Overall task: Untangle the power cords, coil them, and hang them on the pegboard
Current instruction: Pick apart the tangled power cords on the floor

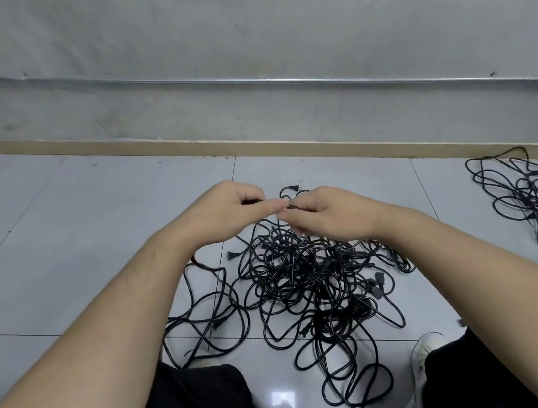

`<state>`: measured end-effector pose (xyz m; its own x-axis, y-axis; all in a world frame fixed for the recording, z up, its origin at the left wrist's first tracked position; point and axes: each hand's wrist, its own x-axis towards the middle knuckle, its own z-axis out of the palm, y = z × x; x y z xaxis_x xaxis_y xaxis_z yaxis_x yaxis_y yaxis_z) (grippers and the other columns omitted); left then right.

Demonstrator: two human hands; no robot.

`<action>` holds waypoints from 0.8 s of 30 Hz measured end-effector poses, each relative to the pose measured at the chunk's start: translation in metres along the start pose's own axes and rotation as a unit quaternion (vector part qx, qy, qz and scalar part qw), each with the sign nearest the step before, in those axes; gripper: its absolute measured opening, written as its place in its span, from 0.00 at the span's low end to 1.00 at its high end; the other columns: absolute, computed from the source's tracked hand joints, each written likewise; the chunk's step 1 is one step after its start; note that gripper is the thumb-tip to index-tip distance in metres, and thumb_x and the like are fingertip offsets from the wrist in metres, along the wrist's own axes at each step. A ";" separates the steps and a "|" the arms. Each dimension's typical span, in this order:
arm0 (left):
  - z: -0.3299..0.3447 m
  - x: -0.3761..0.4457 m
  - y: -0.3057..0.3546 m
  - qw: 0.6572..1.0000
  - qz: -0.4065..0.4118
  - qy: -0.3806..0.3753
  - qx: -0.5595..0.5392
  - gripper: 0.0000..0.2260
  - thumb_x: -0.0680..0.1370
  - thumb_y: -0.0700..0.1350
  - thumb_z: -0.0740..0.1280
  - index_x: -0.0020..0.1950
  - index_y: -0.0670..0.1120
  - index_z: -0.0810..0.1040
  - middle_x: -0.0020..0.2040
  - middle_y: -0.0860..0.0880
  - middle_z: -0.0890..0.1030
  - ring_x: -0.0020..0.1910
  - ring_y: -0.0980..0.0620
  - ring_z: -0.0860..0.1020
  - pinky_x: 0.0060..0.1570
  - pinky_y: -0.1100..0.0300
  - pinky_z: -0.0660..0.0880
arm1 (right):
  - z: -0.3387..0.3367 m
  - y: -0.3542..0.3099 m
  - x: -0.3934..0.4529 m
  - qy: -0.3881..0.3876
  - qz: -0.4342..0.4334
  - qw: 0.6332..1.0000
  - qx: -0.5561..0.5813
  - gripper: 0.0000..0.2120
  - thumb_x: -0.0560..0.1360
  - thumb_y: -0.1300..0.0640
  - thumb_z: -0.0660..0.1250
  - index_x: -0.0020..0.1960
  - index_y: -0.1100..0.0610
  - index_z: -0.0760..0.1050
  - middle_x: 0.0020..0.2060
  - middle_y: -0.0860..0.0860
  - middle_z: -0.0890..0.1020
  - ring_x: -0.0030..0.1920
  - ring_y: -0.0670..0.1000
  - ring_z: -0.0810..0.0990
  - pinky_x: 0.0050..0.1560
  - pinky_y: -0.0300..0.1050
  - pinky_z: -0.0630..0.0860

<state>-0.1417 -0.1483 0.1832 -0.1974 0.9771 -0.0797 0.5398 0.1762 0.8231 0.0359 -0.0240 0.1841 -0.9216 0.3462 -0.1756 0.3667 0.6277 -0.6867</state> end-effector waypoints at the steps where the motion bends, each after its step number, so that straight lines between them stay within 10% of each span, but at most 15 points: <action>1: -0.003 -0.002 0.003 1.000 0.000 0.016 -0.001 0.22 0.68 0.68 0.69 0.28 0.51 0.72 0.25 0.55 0.62 0.27 0.54 0.60 0.28 0.61 0.58 | 0.000 0.003 -0.001 -0.010 0.007 1.000 0.009 0.20 0.81 0.42 0.63 0.37 0.53 0.75 0.27 0.45 0.74 0.28 0.44 0.69 0.34 0.39 0.68; 7: -0.027 -0.014 -0.008 0.993 -0.008 0.121 -0.009 0.28 0.72 0.60 0.74 0.30 0.43 0.64 0.29 0.50 0.59 0.29 0.52 0.58 0.27 0.61 0.55 | 0.007 0.062 0.000 -0.073 0.093 0.991 -0.061 0.17 0.81 0.38 0.63 0.44 0.50 0.77 0.40 0.43 0.83 0.42 0.48 0.80 0.54 0.48 0.76; 12: -0.025 -0.006 -0.043 0.982 -0.043 0.182 -0.003 0.12 0.78 0.55 0.72 0.40 0.49 0.80 0.28 0.58 0.71 0.27 0.58 0.66 0.32 0.60 0.64 | 0.006 0.062 0.000 -0.042 0.118 0.992 -0.020 0.14 0.85 0.49 0.60 0.47 0.53 0.79 0.39 0.49 0.87 0.34 0.45 0.78 0.40 0.42 0.72; 17: -0.019 0.010 -0.053 0.955 0.067 0.251 0.145 0.04 0.77 0.54 0.70 0.46 0.56 0.79 0.48 0.56 0.77 0.51 0.56 0.73 0.55 0.56 0.69 | 0.000 0.033 0.000 -0.020 0.081 0.996 0.010 0.13 0.84 0.52 0.61 0.46 0.56 0.80 0.35 0.53 0.86 0.37 0.56 0.81 0.48 0.51 0.78; 21: -0.002 0.006 -0.026 0.999 -0.010 0.005 0.048 0.12 0.79 0.47 0.70 0.36 0.48 0.80 0.32 0.55 0.79 0.32 0.60 0.73 0.38 0.58 0.70 | -0.005 0.010 -0.003 0.025 0.042 0.998 0.029 0.12 0.84 0.51 0.62 0.45 0.52 0.79 0.29 0.51 0.84 0.29 0.48 0.77 0.36 0.42 0.74; 24: 0.010 0.002 -0.027 0.978 -0.091 -0.168 0.078 0.07 0.79 0.50 0.71 0.56 0.54 0.85 0.47 0.52 0.86 0.45 0.58 0.80 0.46 0.60 0.75 | -0.006 0.001 -0.004 0.054 0.036 0.996 0.059 0.11 0.83 0.54 0.64 0.46 0.56 0.80 0.26 0.49 0.82 0.26 0.47 0.78 0.31 0.36 0.71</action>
<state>-0.1486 -0.1497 0.1551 -0.0348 0.9075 -0.4186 0.6437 0.3408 0.6852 0.0405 -0.0208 0.1883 -0.8718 0.4646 -0.1554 0.4087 0.5148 -0.7536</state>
